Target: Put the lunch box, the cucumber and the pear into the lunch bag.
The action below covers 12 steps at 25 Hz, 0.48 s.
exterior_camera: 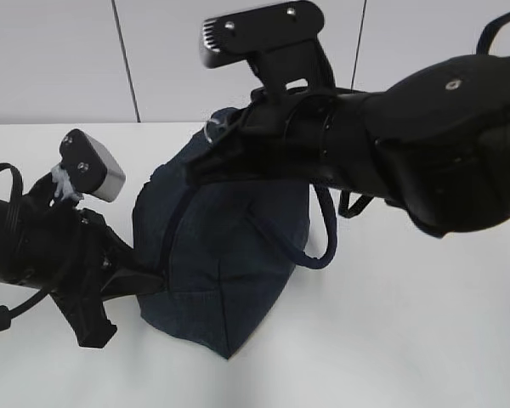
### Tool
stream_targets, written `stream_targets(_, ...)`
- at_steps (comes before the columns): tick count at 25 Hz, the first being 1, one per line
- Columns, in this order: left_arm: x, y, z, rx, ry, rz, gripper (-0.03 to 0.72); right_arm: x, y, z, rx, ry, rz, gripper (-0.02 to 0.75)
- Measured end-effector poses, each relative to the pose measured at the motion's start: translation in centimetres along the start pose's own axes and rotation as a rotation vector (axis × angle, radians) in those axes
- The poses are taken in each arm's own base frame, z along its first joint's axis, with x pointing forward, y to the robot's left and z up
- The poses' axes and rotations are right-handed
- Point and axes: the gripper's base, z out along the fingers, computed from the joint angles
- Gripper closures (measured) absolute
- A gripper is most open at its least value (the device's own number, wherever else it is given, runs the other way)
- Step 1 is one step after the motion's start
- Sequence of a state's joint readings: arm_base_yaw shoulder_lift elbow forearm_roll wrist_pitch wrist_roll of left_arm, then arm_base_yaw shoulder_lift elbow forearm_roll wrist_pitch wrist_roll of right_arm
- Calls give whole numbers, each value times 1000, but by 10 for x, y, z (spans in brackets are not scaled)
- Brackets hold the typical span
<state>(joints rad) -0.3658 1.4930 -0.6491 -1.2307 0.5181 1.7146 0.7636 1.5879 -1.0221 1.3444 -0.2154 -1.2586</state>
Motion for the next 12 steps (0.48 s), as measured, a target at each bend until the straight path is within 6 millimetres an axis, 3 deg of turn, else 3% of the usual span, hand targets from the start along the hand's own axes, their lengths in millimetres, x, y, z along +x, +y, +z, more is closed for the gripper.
stream_targets(6, 0, -1, 0, 5, 1, 1, 676, -7, -35, 11, 62, 0, 47, 738)
stream_targets(12, 0, -1, 0, 5, 1, 2, 676, -13, -63, 39, 43, 22, 149, 738)
